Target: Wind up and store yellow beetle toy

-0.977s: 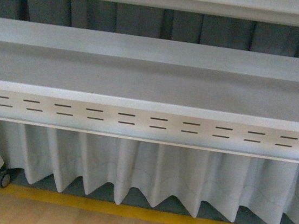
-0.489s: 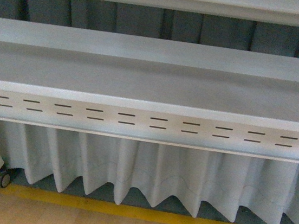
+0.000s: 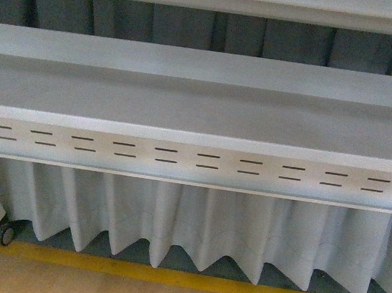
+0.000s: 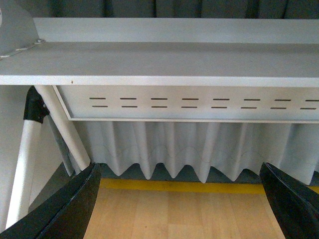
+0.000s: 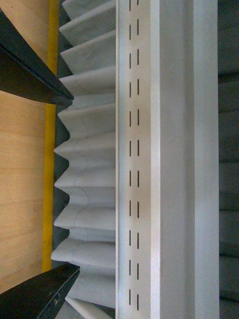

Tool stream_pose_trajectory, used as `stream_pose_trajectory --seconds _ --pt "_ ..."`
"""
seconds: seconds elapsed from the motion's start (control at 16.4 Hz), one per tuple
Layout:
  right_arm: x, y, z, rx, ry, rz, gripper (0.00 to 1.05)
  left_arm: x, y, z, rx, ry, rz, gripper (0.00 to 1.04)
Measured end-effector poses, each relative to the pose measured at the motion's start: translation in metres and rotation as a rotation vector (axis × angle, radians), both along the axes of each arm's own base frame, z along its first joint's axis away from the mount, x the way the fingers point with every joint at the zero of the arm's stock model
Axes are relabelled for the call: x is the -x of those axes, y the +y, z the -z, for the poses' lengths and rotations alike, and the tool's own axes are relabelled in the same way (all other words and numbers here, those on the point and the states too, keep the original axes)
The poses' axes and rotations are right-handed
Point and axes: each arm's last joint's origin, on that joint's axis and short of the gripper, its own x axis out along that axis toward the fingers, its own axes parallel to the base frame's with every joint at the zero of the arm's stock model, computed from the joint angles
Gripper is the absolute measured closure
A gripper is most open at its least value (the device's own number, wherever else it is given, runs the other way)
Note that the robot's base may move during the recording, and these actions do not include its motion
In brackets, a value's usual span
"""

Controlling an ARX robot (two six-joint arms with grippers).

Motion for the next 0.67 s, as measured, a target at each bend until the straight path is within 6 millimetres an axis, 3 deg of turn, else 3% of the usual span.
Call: stream_pose_trajectory --seconds 0.67 --pt "0.0000 0.0000 -0.0001 -0.003 -0.001 0.000 0.07 0.0000 0.0000 -0.0001 0.000 -0.001 0.000 0.07"
